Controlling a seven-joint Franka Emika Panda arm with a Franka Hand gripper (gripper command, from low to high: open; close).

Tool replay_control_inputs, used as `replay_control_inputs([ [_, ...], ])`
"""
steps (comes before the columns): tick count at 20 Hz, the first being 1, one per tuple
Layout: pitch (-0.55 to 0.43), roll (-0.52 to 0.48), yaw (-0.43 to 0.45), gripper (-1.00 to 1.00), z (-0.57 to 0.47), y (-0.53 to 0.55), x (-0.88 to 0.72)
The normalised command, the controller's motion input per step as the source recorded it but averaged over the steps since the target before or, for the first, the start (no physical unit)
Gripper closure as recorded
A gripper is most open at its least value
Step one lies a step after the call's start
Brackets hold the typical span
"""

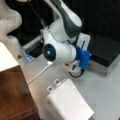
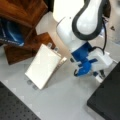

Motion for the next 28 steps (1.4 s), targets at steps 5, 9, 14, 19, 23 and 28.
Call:
replay_control_inputs([
  [5, 0.05, 0.044, -0.036, 1.0, 0.27, 0.16, 0.11],
  [9, 0.07, 0.019, 0.011, 1.0, 0.39, 0.28, 0.15],
  [14, 0.096, -0.017, 0.069, 1.0, 0.49, 0.38, 0.2],
  [19, 0.096, -0.069, 0.13, 1.0, 0.5, 0.4, 0.22],
  [23, 0.12, -0.102, 0.16, 1.0, 0.52, 0.37, 0.21],
  [28, 0.139, -0.116, 0.164, 1.0, 0.54, 0.31, 0.2],
])
